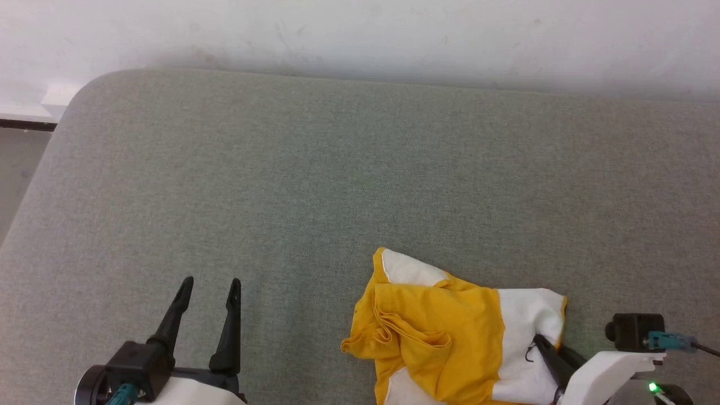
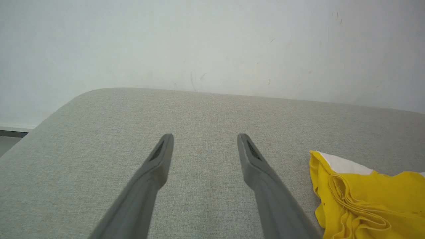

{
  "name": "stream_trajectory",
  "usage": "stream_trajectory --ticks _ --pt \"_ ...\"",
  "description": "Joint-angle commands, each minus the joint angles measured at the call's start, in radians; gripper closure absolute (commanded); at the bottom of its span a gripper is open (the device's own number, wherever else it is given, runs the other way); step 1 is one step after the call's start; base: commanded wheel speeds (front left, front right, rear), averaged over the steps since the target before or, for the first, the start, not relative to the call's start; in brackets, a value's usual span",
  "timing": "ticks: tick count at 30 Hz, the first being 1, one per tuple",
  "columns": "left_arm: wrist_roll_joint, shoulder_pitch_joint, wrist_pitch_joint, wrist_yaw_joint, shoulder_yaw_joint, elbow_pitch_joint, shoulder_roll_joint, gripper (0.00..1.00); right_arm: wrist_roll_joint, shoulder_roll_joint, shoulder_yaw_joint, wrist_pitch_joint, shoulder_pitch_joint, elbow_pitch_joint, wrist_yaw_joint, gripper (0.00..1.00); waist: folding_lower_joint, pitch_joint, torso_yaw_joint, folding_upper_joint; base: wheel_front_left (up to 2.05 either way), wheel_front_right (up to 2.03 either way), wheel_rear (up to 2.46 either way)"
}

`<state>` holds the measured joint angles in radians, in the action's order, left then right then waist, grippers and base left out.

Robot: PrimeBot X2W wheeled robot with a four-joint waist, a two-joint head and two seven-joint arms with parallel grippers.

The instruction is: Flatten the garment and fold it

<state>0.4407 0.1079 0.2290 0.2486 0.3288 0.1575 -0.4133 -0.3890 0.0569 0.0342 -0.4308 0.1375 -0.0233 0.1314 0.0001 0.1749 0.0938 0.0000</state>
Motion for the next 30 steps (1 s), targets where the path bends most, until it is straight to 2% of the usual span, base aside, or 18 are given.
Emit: stream_trajectory --ticks 1,10,18,19,26,30 --pt "-0.007 -0.016 0.001 0.007 0.001 0.000 -0.003 0.00 -0.019 -0.007 -0.019 -0.008 -0.006 -0.030 -0.001 1.00 -0.0001 -0.004 0.004 0.0000 0.00 0.00 0.00" --pt "-0.010 -0.011 0.007 0.016 0.002 0.011 0.001 0.00 0.024 -0.007 0.009 0.012 -0.064 -0.020 -0.001 1.00 -0.0001 -0.027 -0.040 0.0000 0.00 0.00 0.00" --pt "-0.017 -0.018 0.012 0.018 -0.001 0.024 -0.002 0.00 0.096 -0.007 0.014 -0.016 -0.151 0.003 -0.001 1.00 -0.0001 -0.020 -0.136 0.0000 0.00 0.00 0.00" --pt "-0.018 -0.022 0.012 0.017 0.001 0.026 -0.004 0.00 0.125 -0.005 0.016 -0.028 -0.185 0.007 -0.001 1.00 -0.0001 -0.015 -0.167 0.0000 0.00 0.00 0.00" --pt "-0.033 -0.050 -0.001 0.015 0.010 0.042 -0.015 0.00 0.188 0.084 0.024 -0.075 -0.303 0.008 -0.001 1.00 -0.0001 0.015 -0.247 0.0000 0.00 0.00 0.00" --pt "-0.049 -0.075 -0.011 0.017 0.001 0.068 -0.037 0.00 0.218 0.190 0.023 -0.119 -0.381 0.015 -0.001 1.00 -0.0001 0.060 -0.290 0.0000 0.00 0.00 0.00"
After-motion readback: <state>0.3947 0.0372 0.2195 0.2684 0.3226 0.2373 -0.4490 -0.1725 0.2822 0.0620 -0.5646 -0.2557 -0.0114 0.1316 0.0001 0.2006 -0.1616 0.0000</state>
